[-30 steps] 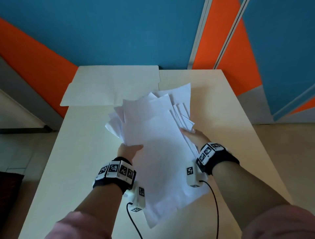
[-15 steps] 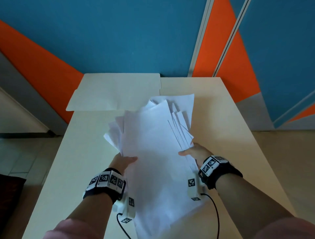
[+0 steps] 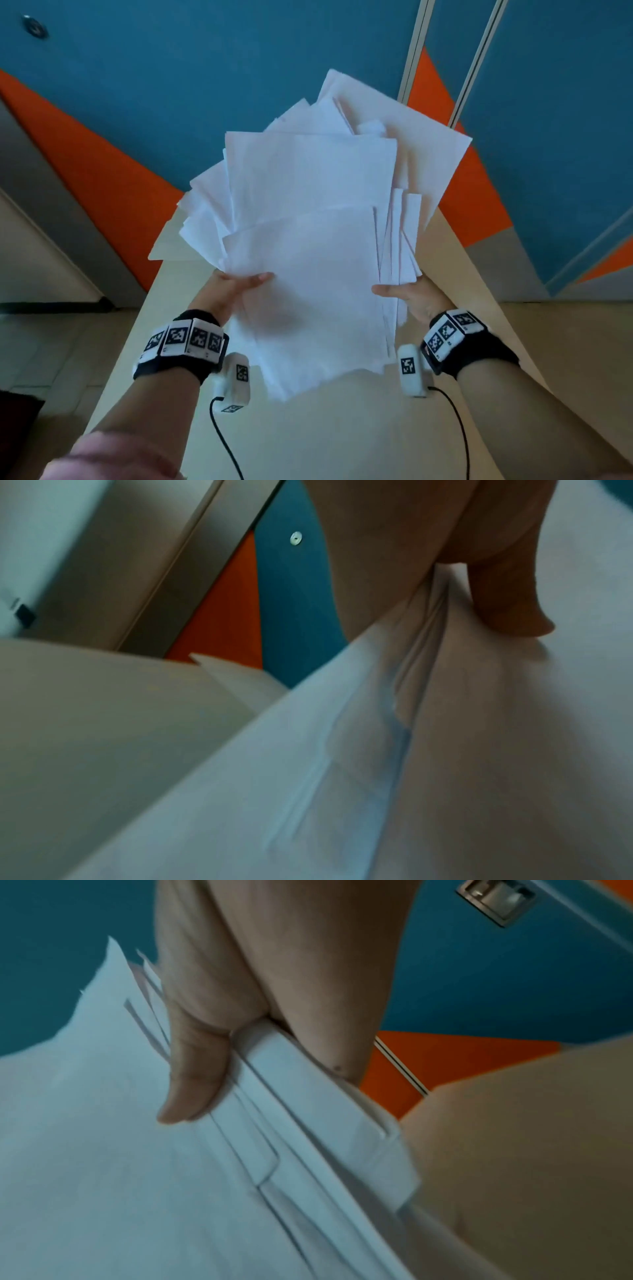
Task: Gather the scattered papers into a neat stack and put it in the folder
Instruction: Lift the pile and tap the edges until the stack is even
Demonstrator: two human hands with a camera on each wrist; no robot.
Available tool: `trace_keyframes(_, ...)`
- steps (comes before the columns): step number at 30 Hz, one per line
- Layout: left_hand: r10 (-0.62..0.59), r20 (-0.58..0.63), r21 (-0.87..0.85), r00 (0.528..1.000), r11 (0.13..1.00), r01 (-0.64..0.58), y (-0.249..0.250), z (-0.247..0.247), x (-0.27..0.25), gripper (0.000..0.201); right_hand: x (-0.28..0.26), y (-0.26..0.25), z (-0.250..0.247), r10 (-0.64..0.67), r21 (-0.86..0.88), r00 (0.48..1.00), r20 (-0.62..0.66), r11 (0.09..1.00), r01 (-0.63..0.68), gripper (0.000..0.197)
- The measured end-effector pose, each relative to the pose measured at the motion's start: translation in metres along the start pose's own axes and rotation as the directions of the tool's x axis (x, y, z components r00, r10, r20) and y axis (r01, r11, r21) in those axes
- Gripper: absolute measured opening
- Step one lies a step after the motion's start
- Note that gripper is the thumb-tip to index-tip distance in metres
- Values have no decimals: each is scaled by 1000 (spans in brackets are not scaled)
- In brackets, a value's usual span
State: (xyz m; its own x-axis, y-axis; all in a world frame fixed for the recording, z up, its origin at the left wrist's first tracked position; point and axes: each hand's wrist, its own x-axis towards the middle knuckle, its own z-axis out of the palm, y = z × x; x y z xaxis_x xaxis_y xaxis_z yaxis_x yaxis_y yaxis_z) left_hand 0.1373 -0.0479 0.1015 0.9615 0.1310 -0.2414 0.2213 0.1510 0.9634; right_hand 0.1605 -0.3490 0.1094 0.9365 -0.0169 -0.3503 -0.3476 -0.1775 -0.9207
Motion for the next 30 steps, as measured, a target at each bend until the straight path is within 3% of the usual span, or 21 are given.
trace_keyframes(2, 69, 9, -8, 998, 998, -69, 21, 1, 0, 44, 4, -12, -3, -56, 14, 998, -11, 998, 56, 64)
trace_keyframes(6, 69, 67, 42, 995, 997, -72, 33, -2, -1, 73, 9, -20, -6, -93, -8, 996, 0, 996, 93, 127)
trace_keyframes(7, 62, 83, 56, 995, 996, -67, 31, -3, -3, 79, 8, -20, -5, -69, -13, 997, 19, 998, 69, 135)
trace_keyframes(9, 48, 94, 70, 994, 996, -55, 25, -2, -8, 72, 4, -15, 1, -56, 14, 996, 64, 998, 55, 133)
trace_keyframes(12, 26, 51, 80, 998, 996, -30, 20, 4, -14, 38, -2, -8, 13, -78, 27, 993, 93, 997, 76, 108)
trace_keyframes(16, 108, 12, 98, 994, 989, -108, 21, -2, -14, 68, -6, -16, 10, -114, 47, 989, 92, 993, 110, 54)
trace_keyframes(20, 113, 25, 124, 993, 986, -115, 20, -6, -16, 73, -6, -23, 7, -121, 88, 984, 130, 990, 110, 52)
trace_keyframes(22, 116, 33, 117, 993, 986, -119, 17, -1, -17, 65, -6, -21, 11, -126, 81, 983, 135, 990, 116, 56)
trace_keyframes(25, 147, -47, 99, 988, 985, -142, 21, 3, -15, 43, -7, -24, 14, -151, 116, 987, 58, 983, 143, 44)
trace_keyframes(27, 188, -50, 105, 981, 978, -182, 29, -1, -14, 45, -4, -28, 10, -168, 157, 986, -6, 973, 167, 57)
trace_keyframes(29, 193, -40, 113, 980, 976, -188, 34, -6, -13, 48, 1, -31, 8, -176, 153, 984, 33, 974, 169, 101)
trace_keyframes(30, 172, -27, 116, 985, 979, -168, 33, -9, -15, 48, 1, -32, 8, -196, 159, 975, 100, 971, 179, 111)
